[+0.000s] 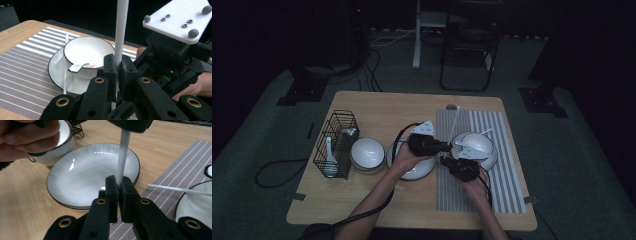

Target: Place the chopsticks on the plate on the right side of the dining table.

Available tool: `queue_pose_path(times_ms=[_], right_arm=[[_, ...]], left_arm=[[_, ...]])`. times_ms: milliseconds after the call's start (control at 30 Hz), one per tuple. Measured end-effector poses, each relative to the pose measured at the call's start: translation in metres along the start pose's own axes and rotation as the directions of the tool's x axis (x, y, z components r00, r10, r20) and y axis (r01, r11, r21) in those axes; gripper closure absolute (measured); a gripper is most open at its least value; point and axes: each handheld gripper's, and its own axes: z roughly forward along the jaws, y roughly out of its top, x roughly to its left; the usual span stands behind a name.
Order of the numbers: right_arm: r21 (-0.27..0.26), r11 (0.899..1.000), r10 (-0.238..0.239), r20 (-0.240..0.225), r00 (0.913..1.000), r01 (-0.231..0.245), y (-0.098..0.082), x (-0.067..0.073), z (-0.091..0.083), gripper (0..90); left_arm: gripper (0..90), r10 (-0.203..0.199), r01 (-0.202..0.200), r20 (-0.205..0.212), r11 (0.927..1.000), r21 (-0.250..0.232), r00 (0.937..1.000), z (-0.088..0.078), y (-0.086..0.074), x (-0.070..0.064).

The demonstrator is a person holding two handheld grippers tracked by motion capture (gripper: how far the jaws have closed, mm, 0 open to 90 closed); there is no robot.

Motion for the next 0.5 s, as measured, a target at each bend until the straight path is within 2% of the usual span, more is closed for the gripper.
queue_pose_path(times_ms=[67, 133, 267, 500], right_arm=[[0.001, 1.000, -0.025, 0.022, 0.9995, 0.025, 0.001, 0.002, -0.001, 78.3], [0.008, 0.999, -0.045, 0.036, 0.9983, 0.045, 0.001, 0.005, -0.002, 76.6], [0.025, 0.997, -0.079, 0.046, 0.9958, 0.078, 0.003, 0.011, 0.001, 74.8], [0.025, 0.993, -0.116, 0.025, 0.9929, 0.116, 0.006, 0.022, 0.005, 75.6]], left_arm=[[85.9, -0.004, 0.004, -0.023, 1.0000, 0.002, 0.9997, -0.002, 0.000, 0.002], [85.9, -0.006, 0.007, -0.044, 1.0000, 0.006, 0.9990, -0.002, 0.000, 0.003], [86.0, -0.004, 0.004, -0.052, 1.0000, 0.007, 0.9986, -0.001, 0.000, 0.003], [86.1, 0.011, -0.009, -0.061, 0.9995, 0.029, 0.9981, 0.008, -0.003, -0.001]])
